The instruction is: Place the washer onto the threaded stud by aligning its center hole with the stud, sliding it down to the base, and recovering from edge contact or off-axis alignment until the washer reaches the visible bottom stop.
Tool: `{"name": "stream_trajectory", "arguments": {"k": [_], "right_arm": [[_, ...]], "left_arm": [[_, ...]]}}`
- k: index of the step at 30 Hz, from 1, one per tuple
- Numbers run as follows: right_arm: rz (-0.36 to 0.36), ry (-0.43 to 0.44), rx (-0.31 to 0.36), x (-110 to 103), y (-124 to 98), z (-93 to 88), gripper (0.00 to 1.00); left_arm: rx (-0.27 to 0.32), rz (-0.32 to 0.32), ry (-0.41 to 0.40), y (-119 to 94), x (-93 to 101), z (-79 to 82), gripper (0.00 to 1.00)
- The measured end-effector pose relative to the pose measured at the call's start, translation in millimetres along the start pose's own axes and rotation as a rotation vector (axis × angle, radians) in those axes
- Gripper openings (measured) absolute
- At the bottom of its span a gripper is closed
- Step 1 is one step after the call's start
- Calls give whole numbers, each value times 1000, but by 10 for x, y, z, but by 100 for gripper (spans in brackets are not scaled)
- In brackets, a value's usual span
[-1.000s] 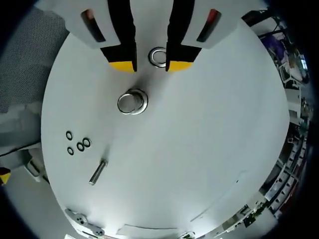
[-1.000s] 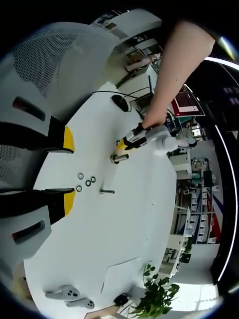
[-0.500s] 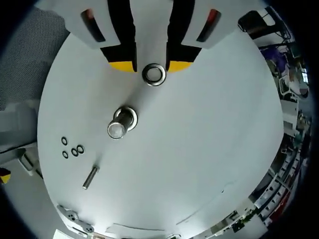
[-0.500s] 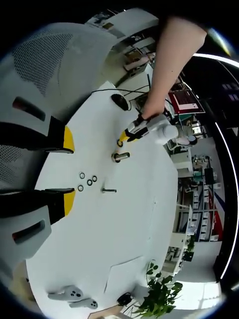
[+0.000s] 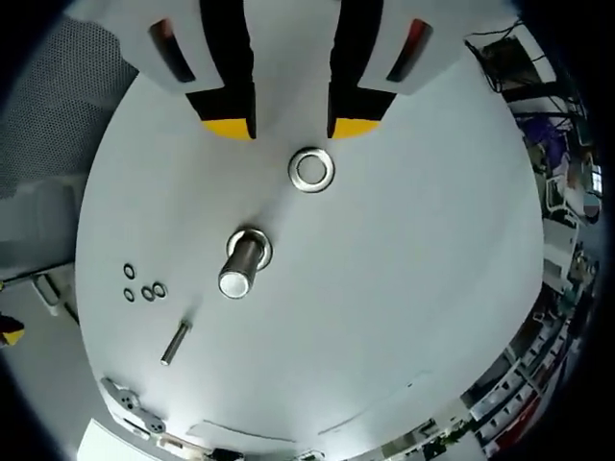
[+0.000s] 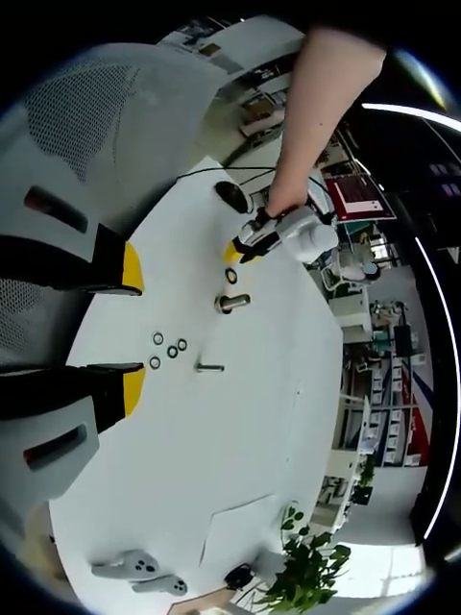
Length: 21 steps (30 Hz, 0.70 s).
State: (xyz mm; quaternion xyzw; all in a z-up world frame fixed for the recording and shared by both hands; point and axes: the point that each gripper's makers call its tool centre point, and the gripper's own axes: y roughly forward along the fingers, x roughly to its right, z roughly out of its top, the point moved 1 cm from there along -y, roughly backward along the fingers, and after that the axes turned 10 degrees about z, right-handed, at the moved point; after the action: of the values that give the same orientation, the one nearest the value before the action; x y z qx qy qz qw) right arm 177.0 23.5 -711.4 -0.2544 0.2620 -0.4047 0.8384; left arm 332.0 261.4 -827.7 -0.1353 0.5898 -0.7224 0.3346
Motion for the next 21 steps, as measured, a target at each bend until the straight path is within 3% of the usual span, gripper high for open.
{"name": "stream_trajectory", "arguments": {"k": [12, 21], "right_arm": [[9, -6, -25, -19, 27, -35, 30], [8, -5, -34, -13, 32, -52, 30]], "left_arm": [[25, -3, -105, -21, -113, -44, 30], [12, -19, -131, 158, -130, -3, 31]]}}
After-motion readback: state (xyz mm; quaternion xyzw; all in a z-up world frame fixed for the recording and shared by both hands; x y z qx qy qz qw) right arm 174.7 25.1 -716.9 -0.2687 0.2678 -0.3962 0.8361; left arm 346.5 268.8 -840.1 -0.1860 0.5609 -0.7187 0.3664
